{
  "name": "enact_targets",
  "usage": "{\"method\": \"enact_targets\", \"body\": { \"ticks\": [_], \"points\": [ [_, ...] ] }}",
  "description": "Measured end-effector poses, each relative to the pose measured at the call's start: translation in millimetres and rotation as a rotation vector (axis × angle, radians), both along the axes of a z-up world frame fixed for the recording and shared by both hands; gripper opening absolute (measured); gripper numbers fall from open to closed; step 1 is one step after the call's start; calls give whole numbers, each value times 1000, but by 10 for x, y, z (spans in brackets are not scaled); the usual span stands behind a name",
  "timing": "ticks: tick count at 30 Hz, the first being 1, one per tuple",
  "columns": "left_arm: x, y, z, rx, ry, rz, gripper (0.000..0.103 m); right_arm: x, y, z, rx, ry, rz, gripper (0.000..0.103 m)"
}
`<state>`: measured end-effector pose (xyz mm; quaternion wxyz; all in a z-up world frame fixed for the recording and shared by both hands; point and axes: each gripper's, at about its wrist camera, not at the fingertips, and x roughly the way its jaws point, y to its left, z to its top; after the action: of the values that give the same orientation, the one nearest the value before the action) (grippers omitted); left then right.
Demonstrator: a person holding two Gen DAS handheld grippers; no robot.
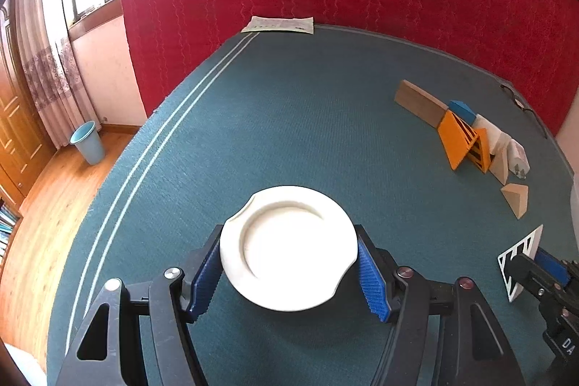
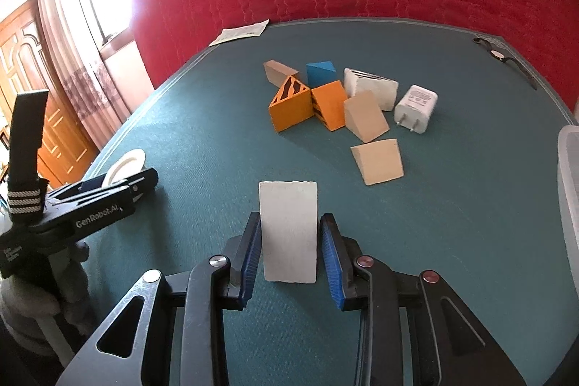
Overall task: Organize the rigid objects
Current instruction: 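Carry the card and plate to the clear bowl with both grippers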
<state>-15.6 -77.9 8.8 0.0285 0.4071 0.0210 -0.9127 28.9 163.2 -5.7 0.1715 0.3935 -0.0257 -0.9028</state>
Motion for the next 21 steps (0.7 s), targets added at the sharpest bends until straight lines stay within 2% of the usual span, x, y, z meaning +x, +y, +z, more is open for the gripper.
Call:
{"method": "enact_targets", "body": {
  "ticks": [5, 11, 21],
  "points": [
    [38, 98, 9, 1, -3, -14, 70, 34, 69, -10, -11, -1, 5, 31],
    [8, 215, 16, 16, -3, -32, 70, -40, 48, -48, -4, -27, 6, 35],
    [20, 317, 4, 14, 1, -54, 70, -75, 2, -36, 20, -9, 16, 33]
  ]
}}
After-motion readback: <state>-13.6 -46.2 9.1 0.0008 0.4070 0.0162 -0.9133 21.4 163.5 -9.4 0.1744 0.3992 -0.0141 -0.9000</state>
